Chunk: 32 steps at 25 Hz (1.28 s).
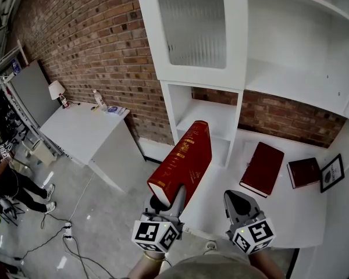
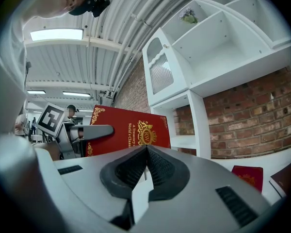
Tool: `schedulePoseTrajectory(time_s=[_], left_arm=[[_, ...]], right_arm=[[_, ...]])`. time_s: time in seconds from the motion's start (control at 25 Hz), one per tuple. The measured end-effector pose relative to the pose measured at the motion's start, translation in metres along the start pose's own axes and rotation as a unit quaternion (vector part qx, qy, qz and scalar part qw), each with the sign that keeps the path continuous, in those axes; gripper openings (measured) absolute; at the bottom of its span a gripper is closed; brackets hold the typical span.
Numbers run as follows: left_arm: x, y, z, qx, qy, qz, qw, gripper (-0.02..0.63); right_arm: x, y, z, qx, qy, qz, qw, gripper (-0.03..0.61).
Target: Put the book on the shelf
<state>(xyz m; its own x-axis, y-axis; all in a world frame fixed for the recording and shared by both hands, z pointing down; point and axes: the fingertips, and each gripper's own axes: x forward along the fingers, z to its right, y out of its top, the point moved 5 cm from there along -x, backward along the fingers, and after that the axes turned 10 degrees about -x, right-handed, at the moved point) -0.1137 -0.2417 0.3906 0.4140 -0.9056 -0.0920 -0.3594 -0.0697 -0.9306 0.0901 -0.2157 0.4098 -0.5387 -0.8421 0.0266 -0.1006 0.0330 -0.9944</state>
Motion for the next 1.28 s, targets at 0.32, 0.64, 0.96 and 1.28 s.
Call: schedulePoseTrajectory(time_s=[0.32,0.64,0.96,1.28], left_arm=[[0.024,0.01,0.002,-0.006,0.012,0.011,0.9998,0.233],[0.047,0.017,0.001,0.011,0.019,0.026,0.9994,0.233],[0.069,0.026,-0.001,0.028,0.026,0.044,0.9983,0.233],[0.094,0.036,-0.003,0.045,0.031,0.059,0.9968,0.233]], right_arm=[[0.014,0.007,0.019,-0.006,0.017,0.002,1.0,0.006],[0.028,0.005,0.038,-0.005,0.027,0.007,1.0,0.006],[0.041,-0.001,0.051,0.0,0.035,0.01,0.999,0.006],[0.049,-0.004,0.063,0.002,0.041,0.008,0.999,0.006]])
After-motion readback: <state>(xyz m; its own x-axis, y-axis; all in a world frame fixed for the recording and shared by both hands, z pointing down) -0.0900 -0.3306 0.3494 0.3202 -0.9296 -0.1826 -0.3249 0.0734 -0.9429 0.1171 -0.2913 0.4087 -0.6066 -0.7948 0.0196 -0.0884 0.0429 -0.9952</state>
